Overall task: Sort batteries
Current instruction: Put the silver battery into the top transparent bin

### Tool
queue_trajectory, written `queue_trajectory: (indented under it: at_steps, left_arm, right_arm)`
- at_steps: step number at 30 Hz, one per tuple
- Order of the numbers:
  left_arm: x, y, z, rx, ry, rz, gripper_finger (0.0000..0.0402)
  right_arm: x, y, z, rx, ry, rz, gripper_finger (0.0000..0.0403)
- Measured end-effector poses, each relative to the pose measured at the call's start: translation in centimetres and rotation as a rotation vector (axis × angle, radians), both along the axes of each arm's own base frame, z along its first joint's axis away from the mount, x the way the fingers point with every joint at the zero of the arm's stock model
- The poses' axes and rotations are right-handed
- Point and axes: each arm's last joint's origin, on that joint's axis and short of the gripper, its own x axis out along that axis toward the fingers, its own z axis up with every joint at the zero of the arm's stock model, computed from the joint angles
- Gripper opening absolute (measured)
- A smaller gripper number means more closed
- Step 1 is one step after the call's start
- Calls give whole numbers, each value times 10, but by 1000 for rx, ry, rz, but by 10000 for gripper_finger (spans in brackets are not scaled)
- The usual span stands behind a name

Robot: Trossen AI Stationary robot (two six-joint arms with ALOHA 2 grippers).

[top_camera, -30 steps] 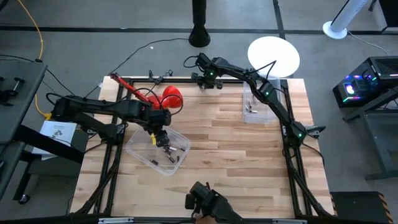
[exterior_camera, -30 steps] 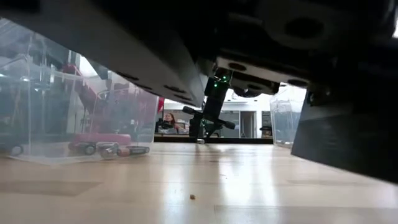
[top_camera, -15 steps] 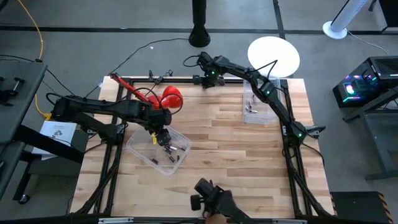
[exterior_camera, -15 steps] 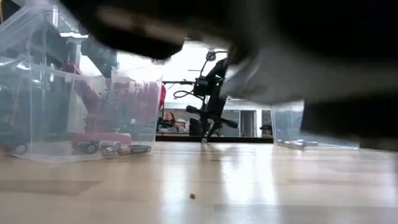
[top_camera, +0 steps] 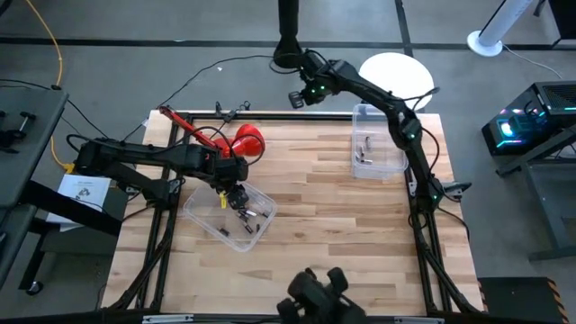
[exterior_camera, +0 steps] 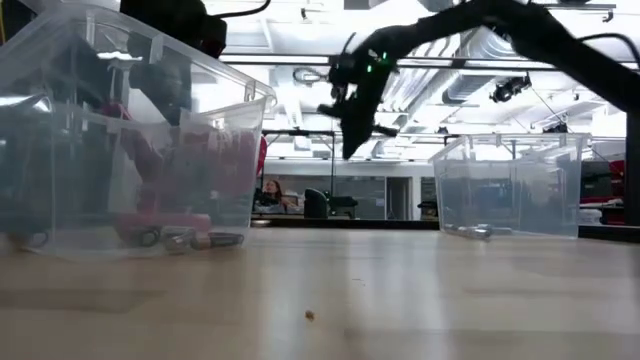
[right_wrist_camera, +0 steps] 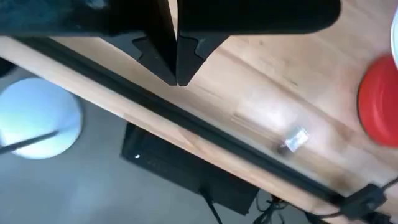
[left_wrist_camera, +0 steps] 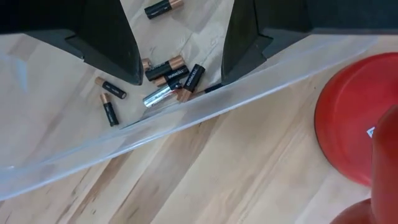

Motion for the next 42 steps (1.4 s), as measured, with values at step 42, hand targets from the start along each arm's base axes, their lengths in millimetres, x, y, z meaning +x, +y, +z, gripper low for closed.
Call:
queue_trajectory:
  at_steps: [42]
  left_arm:
    - [-37, 95, 62, 477, 114, 330, 213]
  right_arm:
    - [31, 55, 61, 14, -411, 321, 0]
